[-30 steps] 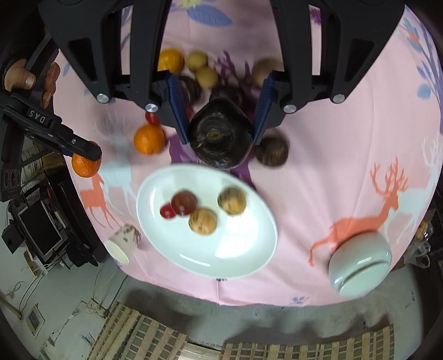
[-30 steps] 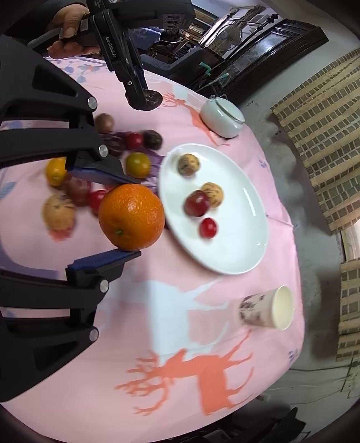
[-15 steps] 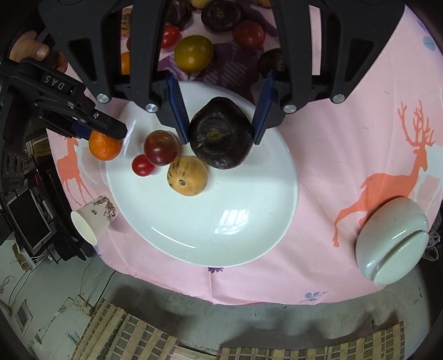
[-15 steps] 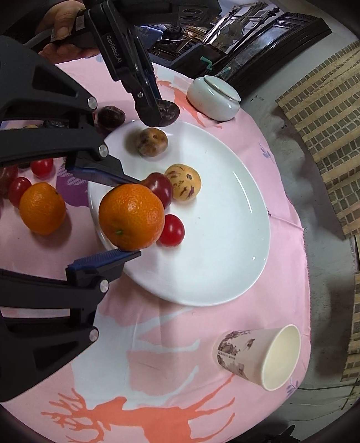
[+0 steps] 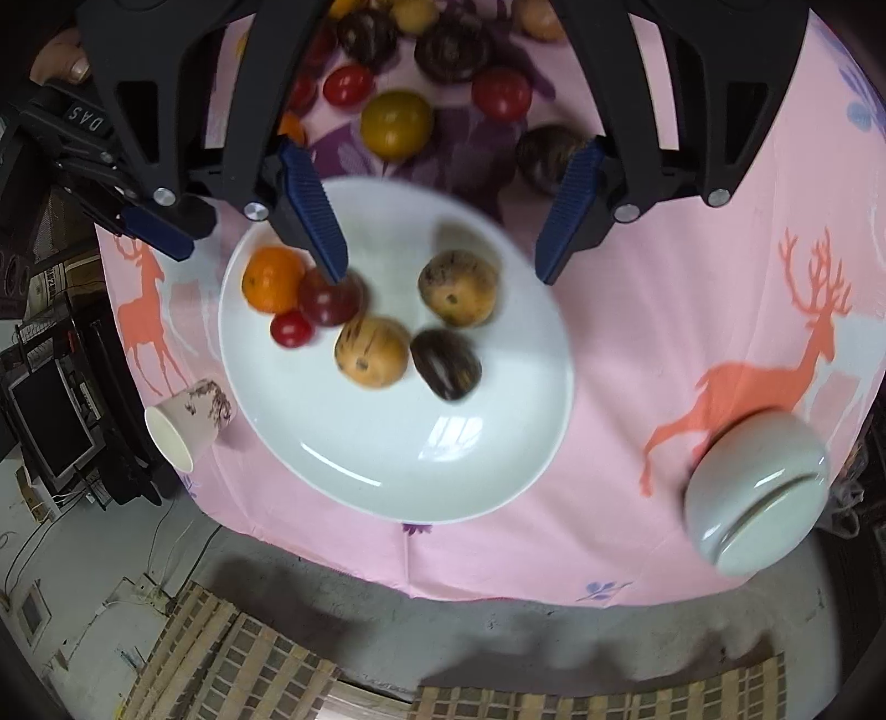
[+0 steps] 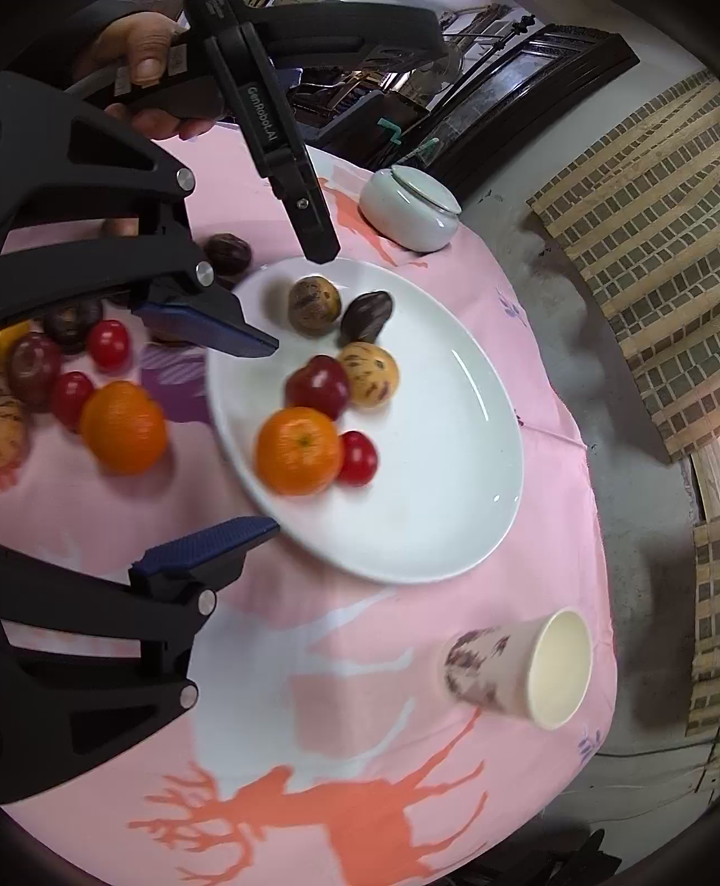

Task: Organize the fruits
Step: 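Place the mangosteen on the plate with the left tool while the right tool places the mandarin there, then grasp the brown round fruit with the left tool while the right tool grasps the striped tan pepino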

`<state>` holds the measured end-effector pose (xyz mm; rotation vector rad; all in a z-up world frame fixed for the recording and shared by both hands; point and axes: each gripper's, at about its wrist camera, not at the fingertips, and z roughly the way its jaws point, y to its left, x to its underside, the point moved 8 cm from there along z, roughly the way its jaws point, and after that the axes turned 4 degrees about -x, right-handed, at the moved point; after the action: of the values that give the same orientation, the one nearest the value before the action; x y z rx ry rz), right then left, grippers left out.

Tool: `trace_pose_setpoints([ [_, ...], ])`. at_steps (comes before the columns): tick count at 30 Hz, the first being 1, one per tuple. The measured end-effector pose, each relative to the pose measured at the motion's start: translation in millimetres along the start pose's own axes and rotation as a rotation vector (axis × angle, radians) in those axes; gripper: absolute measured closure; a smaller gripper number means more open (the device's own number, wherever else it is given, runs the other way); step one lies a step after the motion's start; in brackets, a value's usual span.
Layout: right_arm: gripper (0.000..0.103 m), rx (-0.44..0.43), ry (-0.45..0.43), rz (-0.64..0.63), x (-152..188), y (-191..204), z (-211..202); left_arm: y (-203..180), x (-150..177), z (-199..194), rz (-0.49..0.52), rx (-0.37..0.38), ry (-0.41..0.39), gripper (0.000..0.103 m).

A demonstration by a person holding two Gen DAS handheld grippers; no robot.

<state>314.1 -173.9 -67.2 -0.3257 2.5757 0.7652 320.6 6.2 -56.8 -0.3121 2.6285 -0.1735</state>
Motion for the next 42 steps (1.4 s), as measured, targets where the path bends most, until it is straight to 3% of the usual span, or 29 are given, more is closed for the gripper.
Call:
trace_pose_setpoints([
  [11,0.042,0.033,0.109,0.047,104,-6,-37,34,103,-36,-0.059,-0.049,0.086,0.02],
  [14,0.036,0.03,0.135,0.064,125,-4,-44,44,130,-43,-0.052,-0.091,0.102,0.017],
  [18,0.035,0.012,0.142,0.098,143,0,-54,58,160,-46,-0.058,-0.113,0.136,0.017],
  [24,0.035,0.023,0.167,0.141,161,5,-63,71,167,-48,-0.015,-0.215,0.093,0.017],
  [31,0.035,0.034,0.156,0.156,172,-3,-73,63,160,-31,0.043,-0.218,0.114,0.019],
  [33,0.035,0.059,0.15,0.161,173,-7,-74,61,158,-22,0.054,-0.212,0.129,0.027],
  [34,0.035,0.074,0.146,0.158,174,-10,-74,59,158,-17,0.059,-0.202,0.144,0.038],
  [35,0.035,0.085,0.143,0.154,173,-11,-74,57,158,-11,0.062,-0.186,0.163,0.055],
  [38,0.035,0.082,0.149,0.148,170,-12,-72,54,156,-5,0.062,-0.168,0.166,0.063],
  [42,0.035,0.066,0.155,0.107,163,-4,-65,51,156,-9,0.034,-0.133,0.163,0.065],
])
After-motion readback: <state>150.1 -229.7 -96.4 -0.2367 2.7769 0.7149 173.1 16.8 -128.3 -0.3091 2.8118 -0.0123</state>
